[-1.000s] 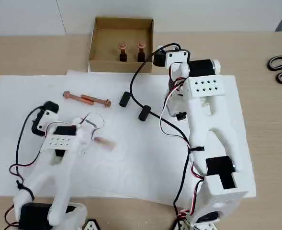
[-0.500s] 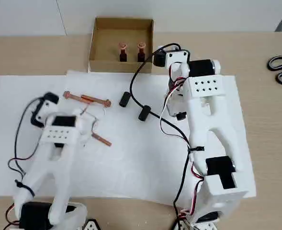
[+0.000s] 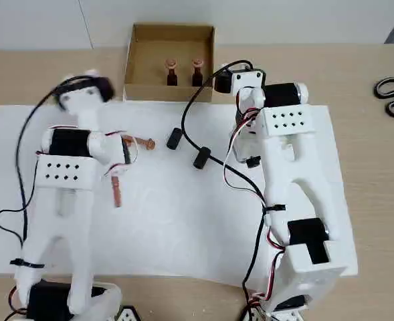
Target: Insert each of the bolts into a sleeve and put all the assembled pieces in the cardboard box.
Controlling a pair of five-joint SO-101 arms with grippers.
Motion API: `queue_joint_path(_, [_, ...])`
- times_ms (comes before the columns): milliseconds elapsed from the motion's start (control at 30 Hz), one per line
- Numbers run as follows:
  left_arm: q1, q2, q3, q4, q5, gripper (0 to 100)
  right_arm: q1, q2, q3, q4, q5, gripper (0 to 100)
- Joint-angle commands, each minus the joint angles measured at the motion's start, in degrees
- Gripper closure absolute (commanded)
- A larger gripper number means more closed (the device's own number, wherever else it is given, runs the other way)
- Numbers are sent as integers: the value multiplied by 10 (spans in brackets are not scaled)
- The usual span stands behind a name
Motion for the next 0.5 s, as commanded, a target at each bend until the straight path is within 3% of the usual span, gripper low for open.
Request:
queue_joint_path(0, [-3, -11, -29, 1, -155, 994, 5, -40, -3, 2, 5, 995])
queue_joint_path(300, [-2, -18, -36, -4, -122, 994, -7, -45, -6, 1, 6, 995])
queue_joint_path(467, [2, -79, -60, 18, -122, 994, -36, -134, -6, 0, 6, 995])
